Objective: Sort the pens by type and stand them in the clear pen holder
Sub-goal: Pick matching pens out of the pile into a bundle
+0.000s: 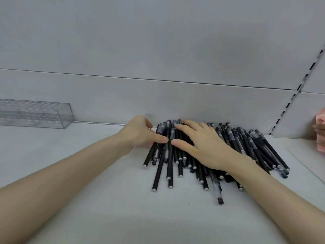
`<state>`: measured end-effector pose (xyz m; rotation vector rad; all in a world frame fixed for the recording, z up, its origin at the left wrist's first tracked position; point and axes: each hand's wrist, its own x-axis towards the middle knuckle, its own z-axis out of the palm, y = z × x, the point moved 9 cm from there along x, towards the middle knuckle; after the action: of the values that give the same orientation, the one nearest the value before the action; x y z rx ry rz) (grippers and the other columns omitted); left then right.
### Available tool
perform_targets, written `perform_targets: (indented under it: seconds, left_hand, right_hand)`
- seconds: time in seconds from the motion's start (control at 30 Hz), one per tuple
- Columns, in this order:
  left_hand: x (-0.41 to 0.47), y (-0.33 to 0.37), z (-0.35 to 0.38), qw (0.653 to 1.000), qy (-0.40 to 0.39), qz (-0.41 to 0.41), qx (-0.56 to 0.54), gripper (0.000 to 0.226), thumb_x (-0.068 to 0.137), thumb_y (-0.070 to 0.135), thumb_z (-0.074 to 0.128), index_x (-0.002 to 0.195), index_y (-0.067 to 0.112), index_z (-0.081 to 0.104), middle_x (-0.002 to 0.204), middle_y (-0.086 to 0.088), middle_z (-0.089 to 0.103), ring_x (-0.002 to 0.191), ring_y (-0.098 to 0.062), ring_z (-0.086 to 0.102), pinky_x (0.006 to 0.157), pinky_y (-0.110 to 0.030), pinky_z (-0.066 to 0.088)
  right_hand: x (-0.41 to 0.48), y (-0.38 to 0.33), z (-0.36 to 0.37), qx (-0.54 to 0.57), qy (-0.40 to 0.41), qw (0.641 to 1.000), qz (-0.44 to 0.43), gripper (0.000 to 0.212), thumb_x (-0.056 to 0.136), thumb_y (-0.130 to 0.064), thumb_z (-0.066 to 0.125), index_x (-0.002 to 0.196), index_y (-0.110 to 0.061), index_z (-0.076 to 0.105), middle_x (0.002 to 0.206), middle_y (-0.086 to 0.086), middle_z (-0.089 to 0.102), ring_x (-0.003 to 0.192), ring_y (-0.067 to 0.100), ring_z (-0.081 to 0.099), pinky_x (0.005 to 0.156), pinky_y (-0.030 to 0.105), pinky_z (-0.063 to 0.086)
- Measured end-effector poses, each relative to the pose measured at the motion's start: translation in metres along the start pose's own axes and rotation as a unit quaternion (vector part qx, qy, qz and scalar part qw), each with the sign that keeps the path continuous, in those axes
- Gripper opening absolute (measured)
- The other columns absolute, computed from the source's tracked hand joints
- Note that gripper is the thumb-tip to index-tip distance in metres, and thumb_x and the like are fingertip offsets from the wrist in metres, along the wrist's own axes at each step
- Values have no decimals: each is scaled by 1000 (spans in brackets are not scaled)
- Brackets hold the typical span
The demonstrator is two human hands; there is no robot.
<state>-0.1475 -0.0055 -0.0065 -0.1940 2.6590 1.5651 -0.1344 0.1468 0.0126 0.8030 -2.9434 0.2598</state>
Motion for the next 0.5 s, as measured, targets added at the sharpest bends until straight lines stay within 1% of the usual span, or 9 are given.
perform_targets:
  seconds: [0.03,0.1,0.17,0.23,0.3,0.4,0.5]
  left_hand:
    - [2,0,-1,1000,-7,-1,-3,63,62,21,87,113,1,56,98,-8,67,79,-18,63,75,-26,47]
    - [4,2,1,999,-36,-1,-7,44,62,17,86,96,-1,65,82,-12,64,61,-19,54,63,-24,45]
    - [4,4,5,997,-70,-7,-9,30,63,19,86,80,1,68,67,-10,58,57,-19,45,50,-22,37]
    - [4,4,9,996,-91,-8,-3,24,66,20,84,69,5,66,58,-5,52,54,-17,42,43,-19,33]
    - [5,4,11,995,-101,-9,-3,22,69,20,82,69,8,64,59,-5,50,52,-15,42,40,-18,31]
    - [5,4,13,994,-105,-9,-18,21,70,18,82,75,6,65,60,-6,50,51,-13,43,39,-17,32]
    - [5,1,13,993,-107,-18,-46,18,71,16,81,75,7,66,60,-3,53,49,-9,44,39,-15,34]
  right_hand:
    - [0,0,1,-2,-3,1000,-1,61,93,-61,26,148,-35,25,157,-6,18,140,22,19,114,41,15]
    - [0,0,2,-7,-10,1000,-2,60,92,-61,25,147,-37,24,157,-6,17,140,23,19,115,42,15]
    - [0,-1,3,-7,-17,1000,-1,60,92,-62,25,147,-38,24,158,-6,17,140,23,18,115,42,14]
    - [0,-1,3,-5,-22,1000,3,61,92,-62,26,147,-38,25,158,-6,17,141,23,18,115,42,13]
    - [-1,-1,2,-3,-24,1000,6,60,91,-62,27,147,-38,25,158,-6,17,141,24,18,115,42,13]
    - [-2,-1,2,5,-24,1000,5,61,91,-62,28,146,-37,27,157,-6,18,140,24,19,115,43,14]
    - [-3,-2,1,14,-21,1000,4,61,91,-62,30,146,-36,30,157,-7,19,140,23,20,115,42,14]
